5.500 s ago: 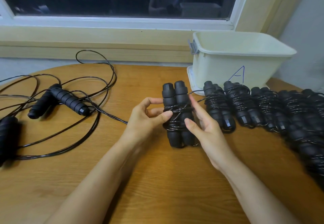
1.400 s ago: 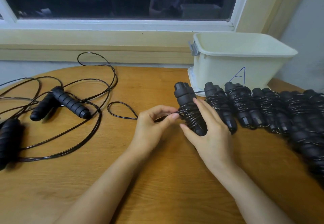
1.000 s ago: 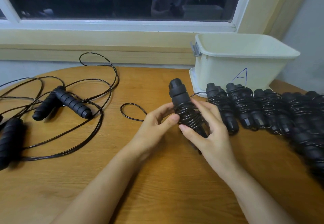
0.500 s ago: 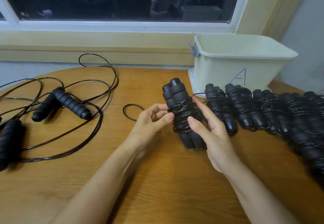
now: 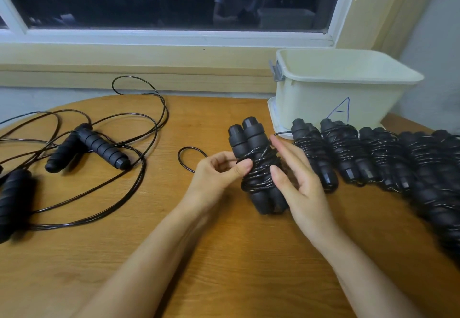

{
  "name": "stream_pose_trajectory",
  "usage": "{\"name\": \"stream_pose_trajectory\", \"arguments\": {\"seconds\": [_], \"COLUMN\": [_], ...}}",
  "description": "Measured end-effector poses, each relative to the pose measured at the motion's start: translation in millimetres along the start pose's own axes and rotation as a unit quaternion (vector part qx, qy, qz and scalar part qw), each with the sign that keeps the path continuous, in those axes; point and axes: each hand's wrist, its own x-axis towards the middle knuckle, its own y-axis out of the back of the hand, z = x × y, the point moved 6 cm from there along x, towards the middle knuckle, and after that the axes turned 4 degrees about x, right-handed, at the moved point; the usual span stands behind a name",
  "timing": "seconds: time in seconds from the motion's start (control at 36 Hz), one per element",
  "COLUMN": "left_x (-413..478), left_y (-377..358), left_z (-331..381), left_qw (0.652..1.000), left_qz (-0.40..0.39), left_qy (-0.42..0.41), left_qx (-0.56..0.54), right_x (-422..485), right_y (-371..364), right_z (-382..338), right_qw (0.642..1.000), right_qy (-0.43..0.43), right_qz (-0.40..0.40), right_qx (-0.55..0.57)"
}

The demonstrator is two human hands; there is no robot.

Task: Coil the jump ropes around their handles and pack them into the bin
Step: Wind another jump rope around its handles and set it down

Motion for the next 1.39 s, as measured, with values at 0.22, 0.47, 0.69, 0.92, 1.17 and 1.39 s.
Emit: {"name": "stream_pose_trajectory", "arguments": {"seconds": [0.22, 0.47, 0.69, 0.92, 1.17, 1.39], "left_x": [-1.7, -1.6, -2.6, -3.2, -1.7, -1.9], "left_y": [1.1, 7.5, -4.1, -9.6, -4.0, 5.4], "left_z": [3.9, -8.1, -7.3, -2.3, 4.2, 8.9], "left_qw": [0.997, 0.992, 0.994, 0.984, 0.988, 0.993], "left_qz": [0.051, 0.110, 0.046, 0.015, 0.023, 0.063], "left_qy": [-0.043, -0.005, -0.017, -0.066, -0.082, -0.085], "left_qx": [0.025, 0.063, 0.094, 0.164, 0.130, 0.045], "right_x": [-8.6, -14.2, -10.0, -8.8, -7.7, -6.9], "right_y": [-16.2, -30.9, -18.2, -9.3, 0.0, -5.3], "right_z": [-6.4, -1.1, 4.1, 3.8, 5.9, 1.5], "right_qw": [0.975, 0.925, 0.909, 0.900, 0.952, 0.997], "right_qy": [0.104, 0.050, 0.001, 0.008, 0.019, -0.028], "right_qz": [0.011, -0.038, 0.016, 0.051, 0.071, 0.049], "right_qx": [-0.194, -0.375, -0.416, -0.432, -0.298, -0.049]}}
